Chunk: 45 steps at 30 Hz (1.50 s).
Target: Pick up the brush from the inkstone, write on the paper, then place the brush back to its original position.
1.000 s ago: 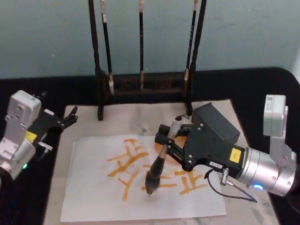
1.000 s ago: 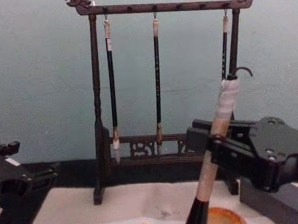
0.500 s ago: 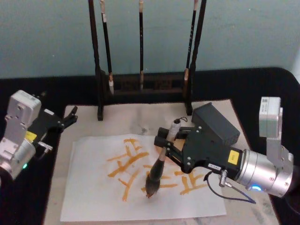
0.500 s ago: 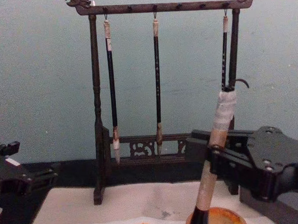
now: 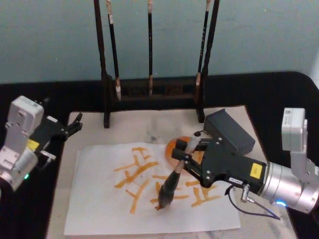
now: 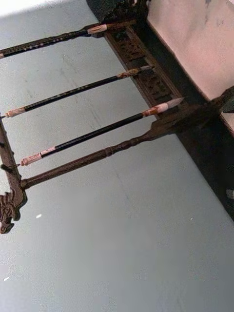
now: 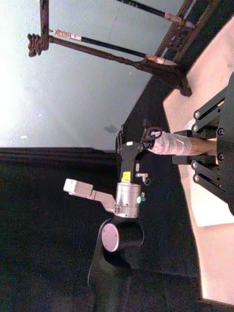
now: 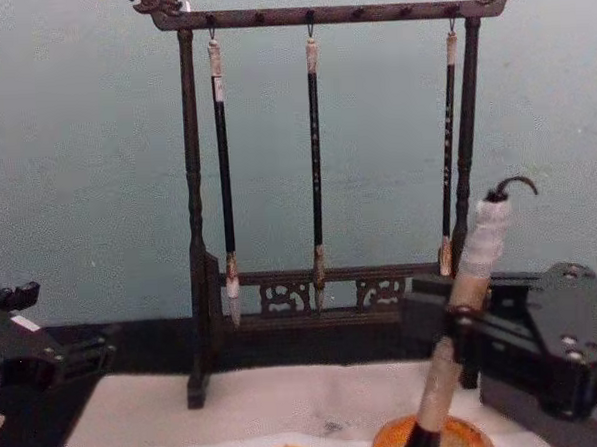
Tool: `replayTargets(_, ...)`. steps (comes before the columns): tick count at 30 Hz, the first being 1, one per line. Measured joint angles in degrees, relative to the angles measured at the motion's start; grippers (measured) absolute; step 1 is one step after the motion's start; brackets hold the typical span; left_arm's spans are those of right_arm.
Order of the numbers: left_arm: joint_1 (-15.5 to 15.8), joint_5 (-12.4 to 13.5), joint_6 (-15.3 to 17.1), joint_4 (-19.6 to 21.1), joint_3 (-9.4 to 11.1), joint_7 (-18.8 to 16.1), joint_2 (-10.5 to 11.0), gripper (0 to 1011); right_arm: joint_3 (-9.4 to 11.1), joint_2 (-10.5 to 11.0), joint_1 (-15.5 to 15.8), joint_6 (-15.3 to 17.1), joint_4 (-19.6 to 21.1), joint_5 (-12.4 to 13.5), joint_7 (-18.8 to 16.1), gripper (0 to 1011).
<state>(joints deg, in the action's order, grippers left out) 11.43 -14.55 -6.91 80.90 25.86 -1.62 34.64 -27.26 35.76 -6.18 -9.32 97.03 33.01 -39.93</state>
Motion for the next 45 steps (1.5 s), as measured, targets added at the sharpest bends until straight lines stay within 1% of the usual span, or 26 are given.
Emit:
replayTargets(32,0.00,0.00,0.00,0.00,0.00,0.00,0.00,1010,5.45,3.29,5.61,-1.31,3.38,0.11,1.68,173)
replayTargets(39,0.00,0.00,0.00,0.00,0.00,0.00,0.00,1010,6.49,3.38,6.22,-1.47,3.99,0.32,1.95,173)
replayTargets(45,0.00,0.00,0.00,0.00,0.00,0.00,0.00,1010,7.50,2.83,6.23,-1.74,4.59,1.38,2.01,173)
